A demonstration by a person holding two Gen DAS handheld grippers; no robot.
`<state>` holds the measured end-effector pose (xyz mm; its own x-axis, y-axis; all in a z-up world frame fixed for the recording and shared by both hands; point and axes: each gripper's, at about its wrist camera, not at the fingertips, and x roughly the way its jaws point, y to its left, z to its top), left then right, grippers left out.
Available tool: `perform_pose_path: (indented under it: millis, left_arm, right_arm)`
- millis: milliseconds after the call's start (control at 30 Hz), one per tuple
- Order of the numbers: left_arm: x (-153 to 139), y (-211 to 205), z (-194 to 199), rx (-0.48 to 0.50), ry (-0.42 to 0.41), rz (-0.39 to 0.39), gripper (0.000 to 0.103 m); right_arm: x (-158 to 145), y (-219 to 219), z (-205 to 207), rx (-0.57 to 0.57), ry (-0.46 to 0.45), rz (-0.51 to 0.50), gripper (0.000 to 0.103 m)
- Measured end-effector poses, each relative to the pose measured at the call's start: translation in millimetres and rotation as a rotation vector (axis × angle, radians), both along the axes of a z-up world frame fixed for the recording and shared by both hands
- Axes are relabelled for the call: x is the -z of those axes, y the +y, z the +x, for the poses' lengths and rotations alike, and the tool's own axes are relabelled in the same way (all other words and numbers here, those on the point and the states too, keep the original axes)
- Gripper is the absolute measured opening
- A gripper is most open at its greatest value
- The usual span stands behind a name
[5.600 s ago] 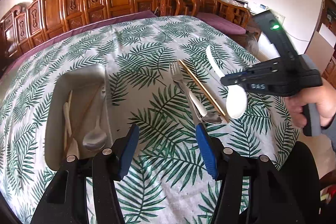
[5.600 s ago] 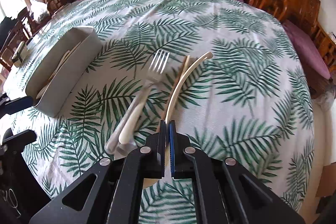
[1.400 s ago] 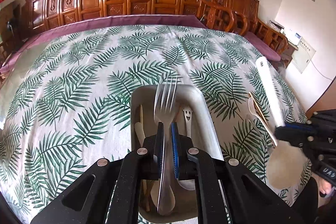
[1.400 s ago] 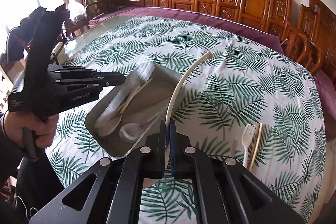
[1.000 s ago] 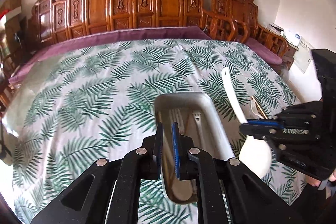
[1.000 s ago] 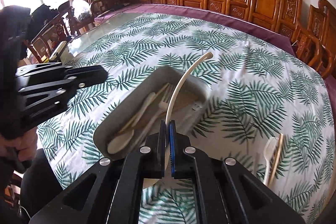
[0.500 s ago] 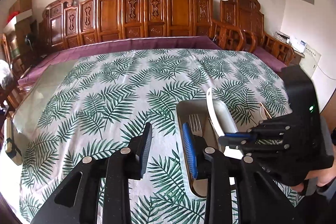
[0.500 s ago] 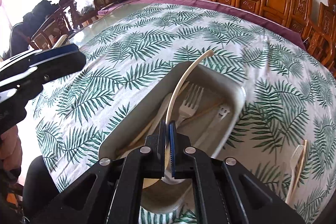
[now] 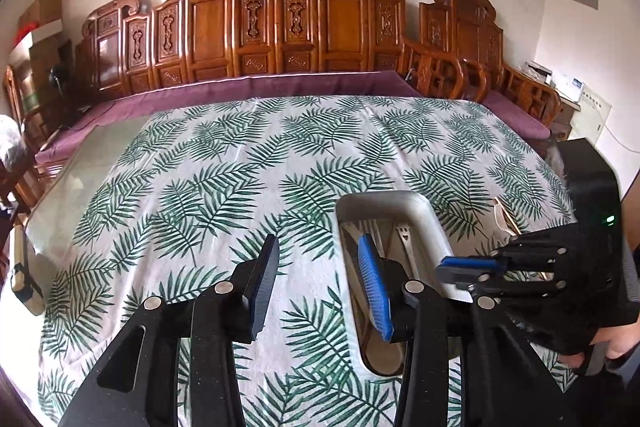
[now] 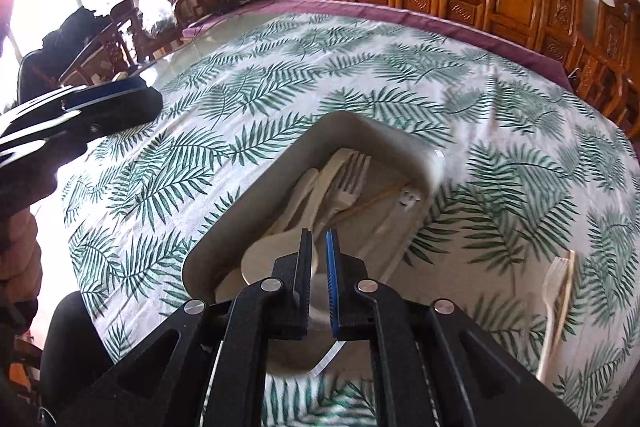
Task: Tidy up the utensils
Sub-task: 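Grasp the white plastic fork with the right tool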
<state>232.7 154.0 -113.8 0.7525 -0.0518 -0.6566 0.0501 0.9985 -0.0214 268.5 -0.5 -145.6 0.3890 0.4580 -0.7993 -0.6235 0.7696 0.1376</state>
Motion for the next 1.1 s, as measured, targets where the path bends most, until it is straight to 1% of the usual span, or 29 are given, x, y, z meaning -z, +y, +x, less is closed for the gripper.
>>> perform_pose_path:
  millis: [33,100,300,500,533,667,767,933,1100]
  left_arm:
    - [0.0,-2.7,-0.7,0.005,-0.001,0.002,0.044]
    - [-0.8,-8.9,-3.0,0.022,-0.006,0.001,0.048]
    - [-1.4,-34.1,-8.4,0.077,-0.007,0.006,0.051]
    - [3.2,-70.5,-13.7,0.139,-0.001,0.020,0.055]
    - [5.1,-79.1,-13.5,0.154,0.002,0.022,0.056]
    - [12.0,-106.2,-10.6,0.189,0.020,0.014,0.056]
    - [18.1,-126.1,-8.1,0.212,0.030,0.011,0.056]
    - [28.9,-161.7,-5.6,0.254,0.055,0.018,0.056]
    - [41.6,-181.8,-5.1,0.274,0.085,0.004,0.056]
  right_arm:
    - [-2.6,-7.2,-3.3,0.007,-0.007,0.003,0.009]
    - [-6.7,-21.3,-8.8,0.021,-0.025,0.001,0.009]
    - [-9.6,-81.1,-26.3,0.078,-0.039,-0.012,0.009]
    - [1.2,-143.8,-31.1,0.159,-0.031,-0.052,0.009]
    - [3.4,-153.6,-31.2,0.172,-0.029,-0.061,0.010]
    - [10.8,-187.1,-32.0,0.219,-0.019,-0.073,0.012]
    - [15.7,-201.9,-30.3,0.235,-0.015,-0.079,0.012]
    - [25.9,-213.2,-22.0,0.224,-0.015,-0.096,0.013]
    - [38.1,-213.3,3.8,0.214,0.015,-0.088,0.013]
